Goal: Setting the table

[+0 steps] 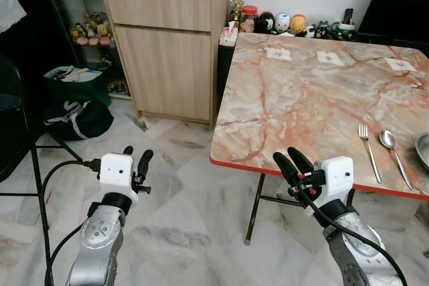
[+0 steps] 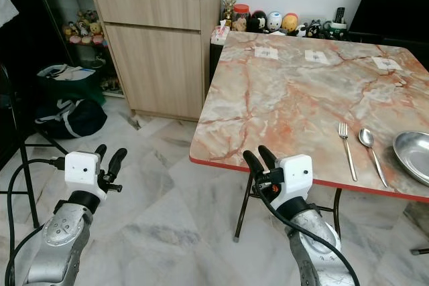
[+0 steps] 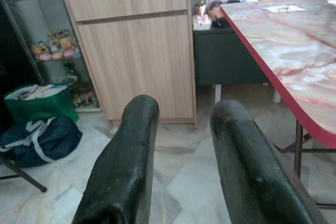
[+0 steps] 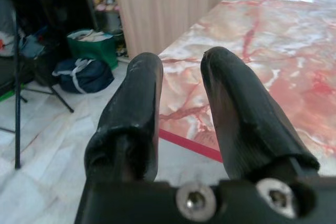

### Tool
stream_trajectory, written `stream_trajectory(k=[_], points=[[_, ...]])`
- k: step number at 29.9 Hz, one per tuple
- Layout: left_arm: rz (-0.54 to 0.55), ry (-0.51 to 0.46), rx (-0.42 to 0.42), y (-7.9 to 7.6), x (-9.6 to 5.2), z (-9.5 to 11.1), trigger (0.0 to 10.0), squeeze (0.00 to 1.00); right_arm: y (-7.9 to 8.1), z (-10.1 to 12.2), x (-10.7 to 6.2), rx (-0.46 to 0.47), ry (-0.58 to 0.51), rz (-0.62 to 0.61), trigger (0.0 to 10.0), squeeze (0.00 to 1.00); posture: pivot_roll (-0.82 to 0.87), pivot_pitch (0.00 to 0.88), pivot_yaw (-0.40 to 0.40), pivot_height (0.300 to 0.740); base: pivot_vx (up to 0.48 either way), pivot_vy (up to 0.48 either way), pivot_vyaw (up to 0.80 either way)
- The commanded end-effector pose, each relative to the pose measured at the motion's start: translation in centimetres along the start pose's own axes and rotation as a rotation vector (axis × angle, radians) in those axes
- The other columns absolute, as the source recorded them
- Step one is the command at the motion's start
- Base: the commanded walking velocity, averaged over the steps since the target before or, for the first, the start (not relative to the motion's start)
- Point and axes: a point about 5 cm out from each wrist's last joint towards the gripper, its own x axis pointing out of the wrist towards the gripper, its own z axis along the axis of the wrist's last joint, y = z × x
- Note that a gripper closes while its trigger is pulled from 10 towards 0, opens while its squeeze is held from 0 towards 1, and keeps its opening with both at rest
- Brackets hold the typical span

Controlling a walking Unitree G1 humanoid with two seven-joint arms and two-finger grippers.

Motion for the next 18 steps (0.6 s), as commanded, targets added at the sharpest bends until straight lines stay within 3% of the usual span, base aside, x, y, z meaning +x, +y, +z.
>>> stream_trajectory(k=[1,9,13,18], points=[[-0.009,-0.017,-0.002,0.0,0.0,0.5,10.0,0.00,-0.7,0.1,0.1,0.002,-0.013,-0.064,10.0,0.00,0.08,0.000,-0.042,0.740,0.000,0.000,0.00],[-0.049,0.000,0.046,-0.5,0.0,0.3,10.0,0.00,-2.3,0.2,-0.3,-0.016,-0.044,-0.267,10.0,0.00,0.08,0.000,-0.037,0.740,0.000,0.000,0.00],[-0.048,-0.002,0.046,-0.4,-0.1,0.4,10.0,0.00,-4.5,0.3,-1.3,0.039,-0.094,-0.536,10.0,0.00,0.08,0.000,-0.030,0.740,0.000,-0.480,0.00],[-0.057,-0.003,0.047,-0.4,0.0,0.4,10.0,0.00,-4.3,-0.1,-1.6,0.036,-0.083,-0.553,10.0,0.00,0.08,0.000,-0.024,0.740,0.000,-0.480,0.00]])
